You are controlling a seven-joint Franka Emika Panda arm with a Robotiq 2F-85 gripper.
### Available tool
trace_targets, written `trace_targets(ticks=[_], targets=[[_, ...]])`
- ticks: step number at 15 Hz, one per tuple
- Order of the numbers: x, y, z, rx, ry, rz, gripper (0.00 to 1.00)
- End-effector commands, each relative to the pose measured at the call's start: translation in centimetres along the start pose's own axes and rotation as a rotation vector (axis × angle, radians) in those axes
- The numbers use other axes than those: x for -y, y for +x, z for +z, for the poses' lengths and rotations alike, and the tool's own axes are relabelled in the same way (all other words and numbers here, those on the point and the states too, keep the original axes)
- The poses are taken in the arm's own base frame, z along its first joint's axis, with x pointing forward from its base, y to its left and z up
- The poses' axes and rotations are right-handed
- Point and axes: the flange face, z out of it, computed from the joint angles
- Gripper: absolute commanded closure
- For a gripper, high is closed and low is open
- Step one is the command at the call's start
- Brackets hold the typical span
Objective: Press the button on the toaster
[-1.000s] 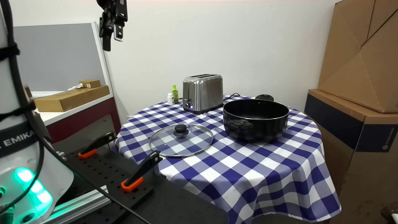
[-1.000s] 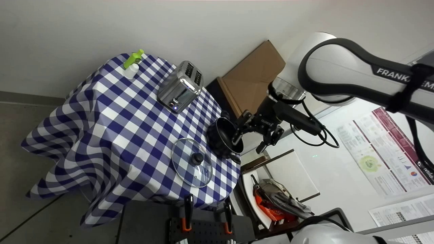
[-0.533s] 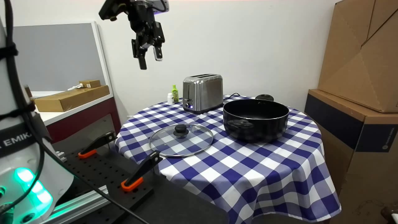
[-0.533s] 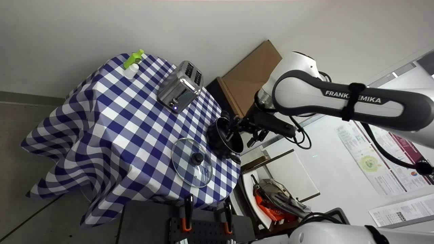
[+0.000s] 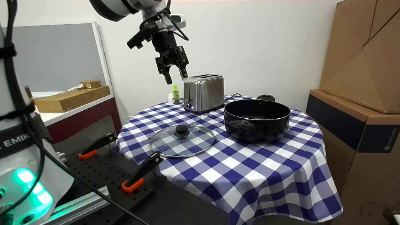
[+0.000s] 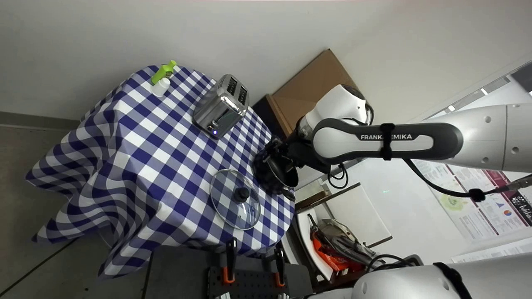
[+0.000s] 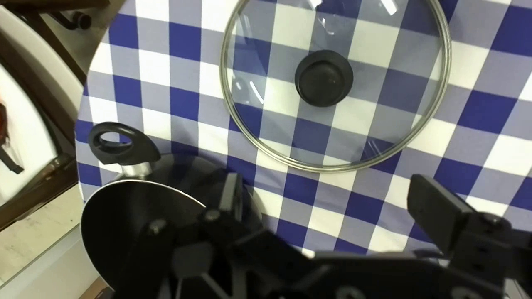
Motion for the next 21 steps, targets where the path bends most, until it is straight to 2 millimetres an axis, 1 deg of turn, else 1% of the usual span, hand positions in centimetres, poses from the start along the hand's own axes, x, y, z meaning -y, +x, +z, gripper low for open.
trace_targets(ticks=[1,4,5,6,11,16,21], targets=[[0.0,2.4,2.2,-0.085,0.039,0.034,0.0],[0.4,3.9,4.1,-0.127,0.062,0.022,0.0],[0.9,4.6,5.1,-0.133,0.077,0.012,0.0],[1.3,5.1,5.6,-0.138,0.085,0.007,0.0],[4.2,8.2,8.5,-0.149,0.124,-0.039,0.0],[7.4,11.3,10.6,-0.167,0.123,-0.096,0.0],[11.1,12.5,12.5,-0.181,0.143,-0.167,0.0]])
